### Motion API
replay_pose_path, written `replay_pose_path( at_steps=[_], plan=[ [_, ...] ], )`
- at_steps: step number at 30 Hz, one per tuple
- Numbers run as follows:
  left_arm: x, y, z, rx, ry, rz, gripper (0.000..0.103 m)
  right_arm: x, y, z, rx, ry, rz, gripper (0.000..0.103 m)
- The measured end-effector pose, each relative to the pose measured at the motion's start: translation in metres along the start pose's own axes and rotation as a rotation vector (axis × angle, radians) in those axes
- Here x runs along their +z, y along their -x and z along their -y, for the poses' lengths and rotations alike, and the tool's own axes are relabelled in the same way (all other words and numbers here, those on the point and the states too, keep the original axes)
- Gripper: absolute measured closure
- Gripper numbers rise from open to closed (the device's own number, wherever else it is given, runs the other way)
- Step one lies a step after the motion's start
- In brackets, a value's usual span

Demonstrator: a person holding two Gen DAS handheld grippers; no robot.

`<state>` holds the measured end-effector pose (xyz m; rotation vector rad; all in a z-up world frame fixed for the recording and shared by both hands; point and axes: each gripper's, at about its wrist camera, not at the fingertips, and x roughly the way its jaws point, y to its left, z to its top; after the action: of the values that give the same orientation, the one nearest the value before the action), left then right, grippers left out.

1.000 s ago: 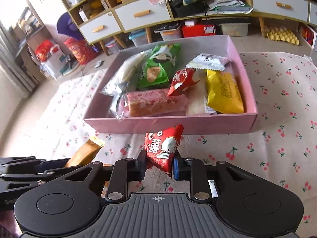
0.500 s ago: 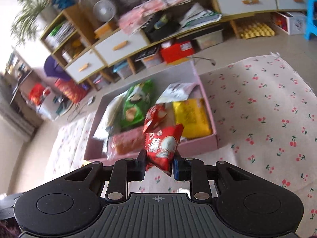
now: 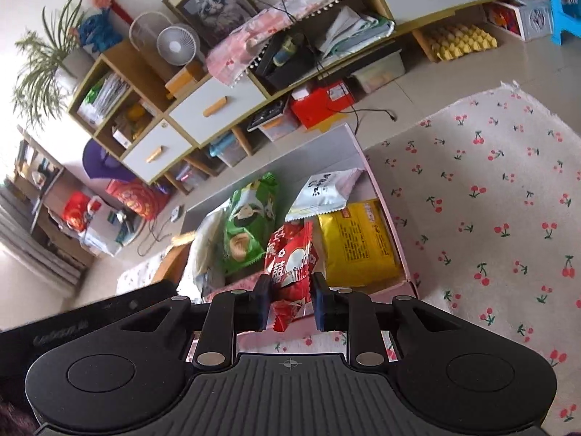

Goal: Organize snacks
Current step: 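Lower both items into the pink box and open both grippers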

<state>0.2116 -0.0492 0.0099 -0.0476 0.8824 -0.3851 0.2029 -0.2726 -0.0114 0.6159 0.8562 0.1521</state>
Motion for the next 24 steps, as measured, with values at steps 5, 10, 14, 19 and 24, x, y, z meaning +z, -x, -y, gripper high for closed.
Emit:
replay_pose_path(
  at_steps=[5, 10, 14, 19, 24],
  plan=[
    [0.015, -0.018, 0.006, -0.005, -0.016, -0.007, 0.074, 0.003, 0.000, 0.007, 0.014, -0.010, 0.001, 0.077],
    [0.025, -0.037, 0.009, -0.014, 0.012, -0.020, 0.074, 0.008, 0.002, 0.015, 0.019, -0.055, 0.008, 0.076],
    [0.030, -0.049, 0.011, -0.010, 0.027, -0.026, 0.074, 0.011, 0.005, 0.022, 0.017, -0.087, 0.021, 0.064],
    [0.030, -0.056, 0.015, 0.000, 0.013, -0.006, 0.073, 0.015, 0.008, 0.027, 0.014, -0.103, 0.032, 0.052],
    [0.028, -0.053, 0.014, 0.036, 0.013, 0.021, 0.051, 0.017, 0.011, 0.030, 0.017, -0.113, 0.036, 0.049]
  ],
)
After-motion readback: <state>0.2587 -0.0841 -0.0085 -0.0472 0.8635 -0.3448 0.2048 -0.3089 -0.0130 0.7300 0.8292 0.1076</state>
